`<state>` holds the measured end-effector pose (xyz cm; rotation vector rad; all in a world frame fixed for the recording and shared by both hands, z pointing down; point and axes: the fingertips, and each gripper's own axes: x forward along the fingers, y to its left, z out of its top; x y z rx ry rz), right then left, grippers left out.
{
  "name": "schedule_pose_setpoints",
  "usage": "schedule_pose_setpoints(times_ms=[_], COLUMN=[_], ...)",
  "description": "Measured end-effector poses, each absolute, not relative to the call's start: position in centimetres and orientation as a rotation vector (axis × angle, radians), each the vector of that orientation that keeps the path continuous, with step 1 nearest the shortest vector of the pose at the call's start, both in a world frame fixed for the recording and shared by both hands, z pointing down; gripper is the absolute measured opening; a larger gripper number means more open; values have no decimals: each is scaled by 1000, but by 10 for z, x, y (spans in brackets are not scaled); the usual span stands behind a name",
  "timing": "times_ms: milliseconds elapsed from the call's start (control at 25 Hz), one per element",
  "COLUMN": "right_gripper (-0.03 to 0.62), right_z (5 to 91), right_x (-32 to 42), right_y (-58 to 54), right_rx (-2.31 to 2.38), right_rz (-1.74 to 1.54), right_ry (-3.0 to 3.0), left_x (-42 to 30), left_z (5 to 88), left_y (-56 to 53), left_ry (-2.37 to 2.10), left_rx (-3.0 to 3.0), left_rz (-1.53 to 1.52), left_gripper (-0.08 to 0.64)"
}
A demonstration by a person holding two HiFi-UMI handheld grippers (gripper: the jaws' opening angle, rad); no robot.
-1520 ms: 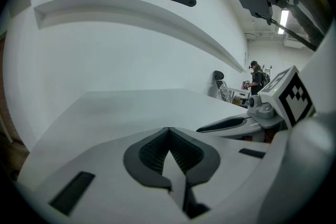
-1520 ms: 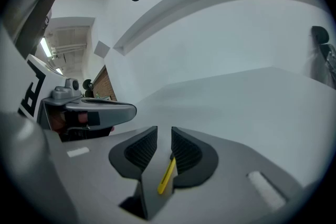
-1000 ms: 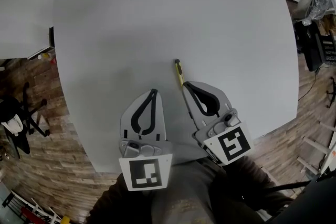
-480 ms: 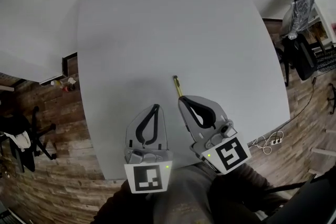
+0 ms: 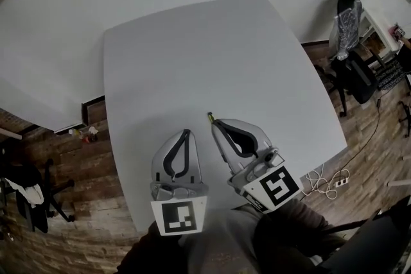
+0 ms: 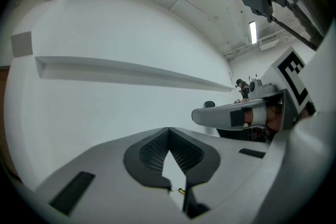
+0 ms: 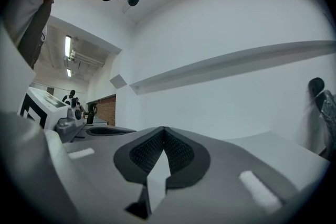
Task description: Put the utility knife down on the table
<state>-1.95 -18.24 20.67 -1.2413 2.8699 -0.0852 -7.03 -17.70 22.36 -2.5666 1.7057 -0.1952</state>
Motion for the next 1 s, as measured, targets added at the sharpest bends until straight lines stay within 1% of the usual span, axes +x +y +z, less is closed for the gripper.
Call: schedule_pose_setpoints(times_ms=[200,320,1000], right_gripper=[3,3,0], right_z=[194,197,201], right_x=[-20,-20,-17], right_y=[-181,-180,-168], right_rx=[-1247,-1234,-1216], right_rz=[-43,-77,-52], right_ry=[2861,2869,2885], left_x=[-68,-67,-61], left_z=[222,224,227], left_y=[-174,-174,-164], left_ry=[1726,1754,1739], left_rx=[-2620,-2645,-2624], left_rz=[-157,-131,-152], left_gripper=[0,0,0])
